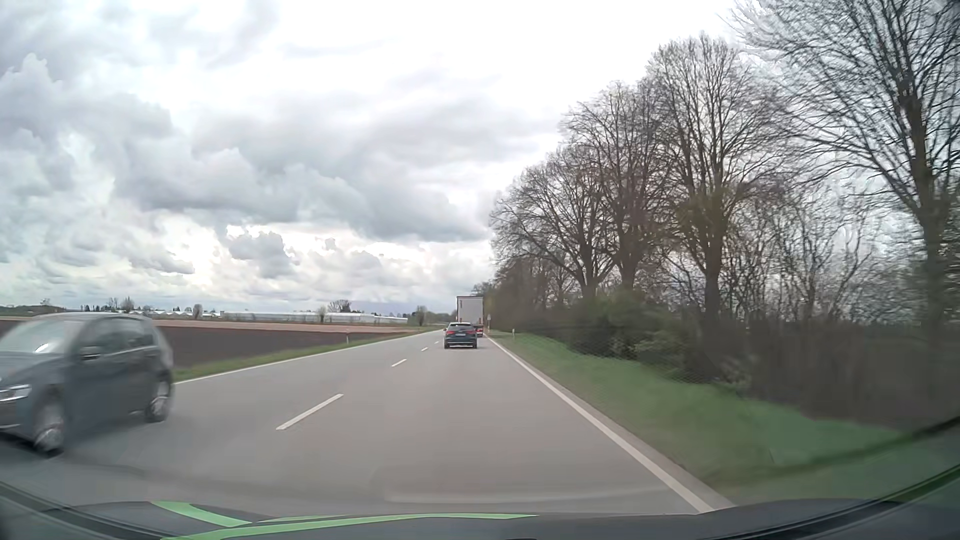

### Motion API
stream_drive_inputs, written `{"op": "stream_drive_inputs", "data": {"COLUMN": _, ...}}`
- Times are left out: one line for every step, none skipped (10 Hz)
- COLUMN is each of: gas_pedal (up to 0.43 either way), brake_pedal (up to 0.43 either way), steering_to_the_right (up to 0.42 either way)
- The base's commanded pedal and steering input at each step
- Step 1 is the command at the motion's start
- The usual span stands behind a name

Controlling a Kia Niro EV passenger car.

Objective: Follow the waypoints while adhering to traffic rules and regulations

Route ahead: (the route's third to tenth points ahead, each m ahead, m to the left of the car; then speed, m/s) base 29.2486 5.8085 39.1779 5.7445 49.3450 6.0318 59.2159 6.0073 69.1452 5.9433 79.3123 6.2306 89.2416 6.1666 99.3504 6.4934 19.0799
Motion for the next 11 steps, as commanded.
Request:
{"op": "stream_drive_inputs", "data": {"gas_pedal": 0.110, "brake_pedal": 0.000, "steering_to_the_right": 0.002}}
{"op": "stream_drive_inputs", "data": {"gas_pedal": 0.110, "brake_pedal": 0.000, "steering_to_the_right": 0.002}}
{"op": "stream_drive_inputs", "data": {"gas_pedal": 0.110, "brake_pedal": 0.000, "steering_to_the_right": 0.001}}
{"op": "stream_drive_inputs", "data": {"gas_pedal": 0.110, "brake_pedal": 0.000, "steering_to_the_right": 0.001}}
{"op": "stream_drive_inputs", "data": {"gas_pedal": 0.118, "brake_pedal": 0.000, "steering_to_the_right": 0.001}}
{"op": "stream_drive_inputs", "data": {"gas_pedal": 0.130, "brake_pedal": 0.000, "steering_to_the_right": 0.001}}
{"op": "stream_drive_inputs", "data": {"gas_pedal": 0.130, "brake_pedal": 0.000, "steering_to_the_right": 0.001}}
{"op": "stream_drive_inputs", "data": {"gas_pedal": 0.130, "brake_pedal": 0.000, "steering_to_the_right": 0.001}}
{"op": "stream_drive_inputs", "data": {"gas_pedal": 0.130, "brake_pedal": 0.000, "steering_to_the_right": 0.001}}
{"op": "stream_drive_inputs", "data": {"gas_pedal": 0.138, "brake_pedal": 0.000, "steering_to_the_right": 0.001}}
{"op": "stream_drive_inputs", "data": {"gas_pedal": 0.138, "brake_pedal": 0.000, "steering_to_the_right": 0.001}}
